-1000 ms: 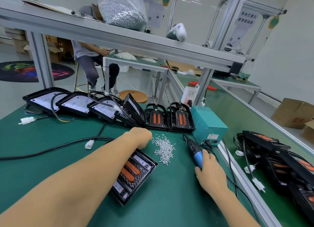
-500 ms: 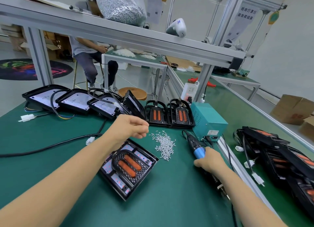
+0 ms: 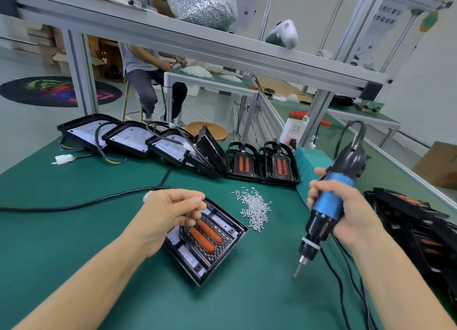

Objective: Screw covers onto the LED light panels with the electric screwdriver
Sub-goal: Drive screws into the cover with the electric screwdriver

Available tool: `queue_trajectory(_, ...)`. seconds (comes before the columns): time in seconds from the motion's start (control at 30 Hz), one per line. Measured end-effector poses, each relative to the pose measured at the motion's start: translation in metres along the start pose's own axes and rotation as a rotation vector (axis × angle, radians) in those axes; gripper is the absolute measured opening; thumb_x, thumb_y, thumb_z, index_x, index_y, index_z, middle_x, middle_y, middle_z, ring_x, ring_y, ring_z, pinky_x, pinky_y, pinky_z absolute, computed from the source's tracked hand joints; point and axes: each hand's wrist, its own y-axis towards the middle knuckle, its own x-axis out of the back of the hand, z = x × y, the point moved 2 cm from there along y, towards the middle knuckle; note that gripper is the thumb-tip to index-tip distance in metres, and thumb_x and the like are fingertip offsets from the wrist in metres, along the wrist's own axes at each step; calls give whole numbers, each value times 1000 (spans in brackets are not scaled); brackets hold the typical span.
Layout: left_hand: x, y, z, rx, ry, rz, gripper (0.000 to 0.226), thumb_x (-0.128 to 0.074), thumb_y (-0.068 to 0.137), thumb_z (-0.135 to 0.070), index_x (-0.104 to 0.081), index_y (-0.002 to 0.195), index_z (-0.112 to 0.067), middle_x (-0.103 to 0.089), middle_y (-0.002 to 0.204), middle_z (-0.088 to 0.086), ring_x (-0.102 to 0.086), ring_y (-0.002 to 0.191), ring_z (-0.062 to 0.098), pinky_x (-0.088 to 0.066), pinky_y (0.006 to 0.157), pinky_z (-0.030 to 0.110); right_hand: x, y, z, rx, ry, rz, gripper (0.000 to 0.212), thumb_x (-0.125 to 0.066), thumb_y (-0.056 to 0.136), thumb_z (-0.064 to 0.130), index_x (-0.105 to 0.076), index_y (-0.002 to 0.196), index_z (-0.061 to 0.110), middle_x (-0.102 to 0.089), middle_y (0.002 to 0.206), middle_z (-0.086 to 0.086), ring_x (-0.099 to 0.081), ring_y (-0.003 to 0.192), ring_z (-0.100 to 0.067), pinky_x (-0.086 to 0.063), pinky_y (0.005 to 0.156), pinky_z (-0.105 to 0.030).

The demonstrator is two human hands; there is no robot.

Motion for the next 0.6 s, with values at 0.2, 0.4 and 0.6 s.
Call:
queue_trajectory(0.2,-12,-20,6,-15,50,66,9,-69,75,-14,-76,70,-10,-68,68,8,-61,59,12,-51,52,20,-47,-26,11,189,282,68,29,-58,70,13,-61,98,12,-50,59,6,-48,48,-6,-47,52,-18)
queue_trajectory(0.4,-22,-35,13,-29,-27,91,14,-71,68,-18,-74,71,-5,-67,71,18,-63,58,18,-51,52,21,-73,-42,10,385,420,57,13,-54,78,11,-57,89,17,-49,59,8,-48,49,-5,-46,56,-17)
queue_trajectory(0.6,-27,-42,19,-38,-34,108,23,-73,62,-27,-77,79,-12,-71,75,15,-62,62,15,-51,57,21,-90,-49,9,462,515,83,10,-55,80,12,-54,88,18,-49,58,10,-47,49,-4,-45,56,-17)
